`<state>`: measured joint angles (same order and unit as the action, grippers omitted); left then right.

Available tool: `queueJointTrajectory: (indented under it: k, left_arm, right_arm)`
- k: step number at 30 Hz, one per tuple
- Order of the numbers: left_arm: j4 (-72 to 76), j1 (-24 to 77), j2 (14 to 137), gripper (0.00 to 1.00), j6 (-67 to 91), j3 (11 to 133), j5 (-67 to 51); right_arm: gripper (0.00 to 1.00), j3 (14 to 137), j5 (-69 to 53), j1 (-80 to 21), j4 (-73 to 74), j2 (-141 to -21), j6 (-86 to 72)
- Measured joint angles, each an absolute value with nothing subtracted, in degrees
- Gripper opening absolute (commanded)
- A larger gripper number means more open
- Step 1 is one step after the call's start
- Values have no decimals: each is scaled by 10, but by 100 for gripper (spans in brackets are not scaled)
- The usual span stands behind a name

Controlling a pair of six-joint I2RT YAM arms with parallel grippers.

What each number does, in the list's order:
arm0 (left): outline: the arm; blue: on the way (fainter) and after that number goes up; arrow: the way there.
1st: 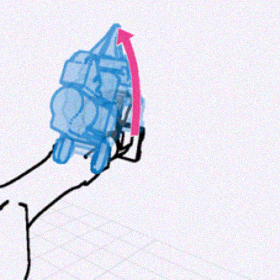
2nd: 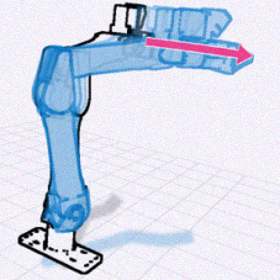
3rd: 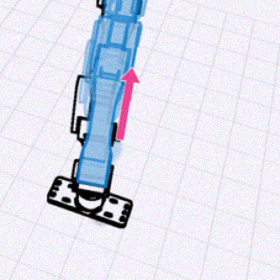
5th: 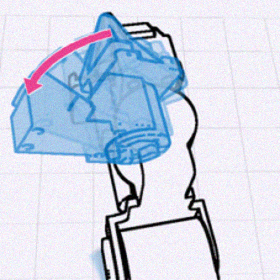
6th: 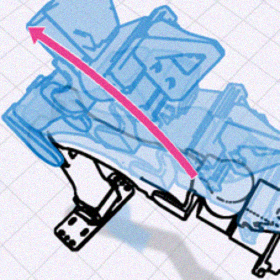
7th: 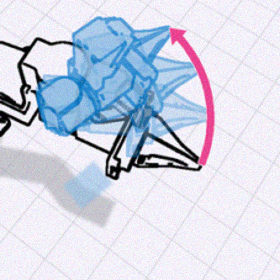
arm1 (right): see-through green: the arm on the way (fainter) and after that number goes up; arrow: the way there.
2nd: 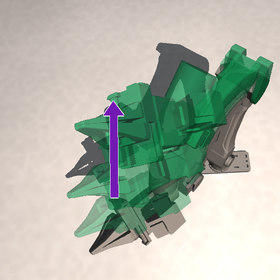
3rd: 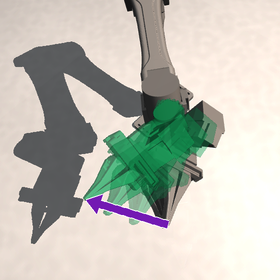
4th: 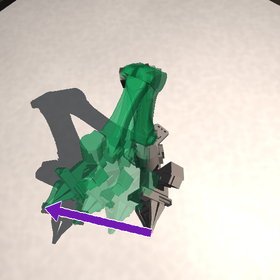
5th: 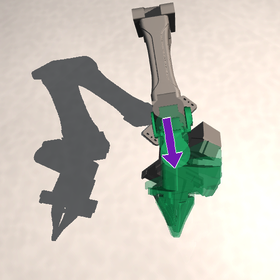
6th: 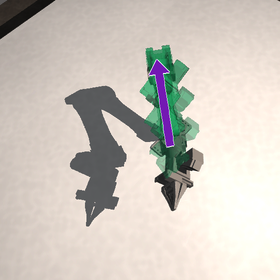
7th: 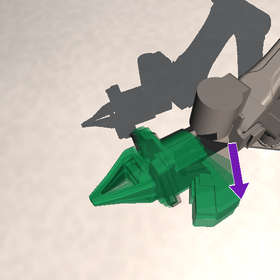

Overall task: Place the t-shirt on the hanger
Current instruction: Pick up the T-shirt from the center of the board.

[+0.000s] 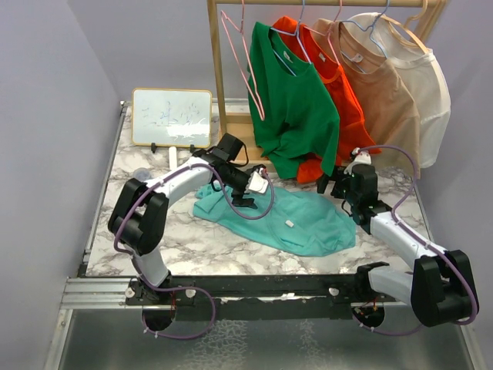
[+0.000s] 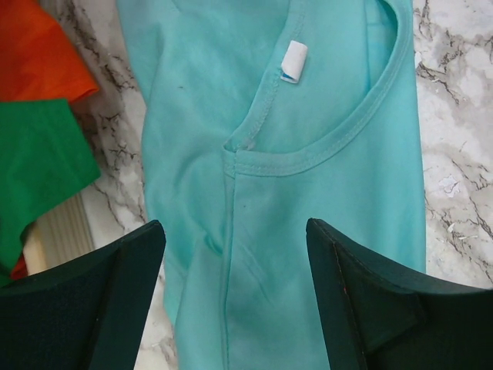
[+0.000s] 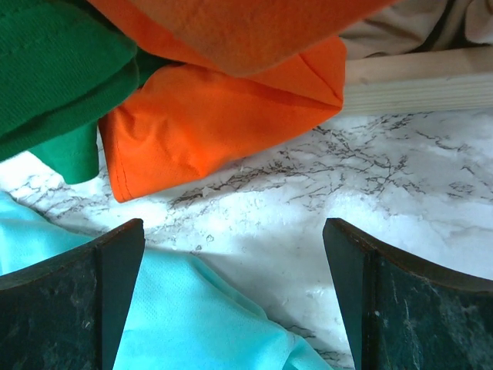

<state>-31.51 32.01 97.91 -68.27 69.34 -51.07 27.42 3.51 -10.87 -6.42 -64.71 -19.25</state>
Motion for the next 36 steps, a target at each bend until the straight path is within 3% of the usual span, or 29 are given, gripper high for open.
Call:
queueJointTrajectory:
  k: [17,25,32,36]
  left_arm:
    - [-356,340,1074,69,-689,734,-513]
    - [-344,340,1086,43,-670,752,-513]
    - [-357,340,1091,41,-668,761,-514]
    - [-361,340,1093,18,-668,761,-514]
  right_arm:
    - [100,274,20,-109,-17,-603,-194]
    - [100,274,20,-109,-11,-606,-194]
    - [99,274,19,-109,-11,-619,-193]
    - [99,274,16,-109,-11,-632,-193]
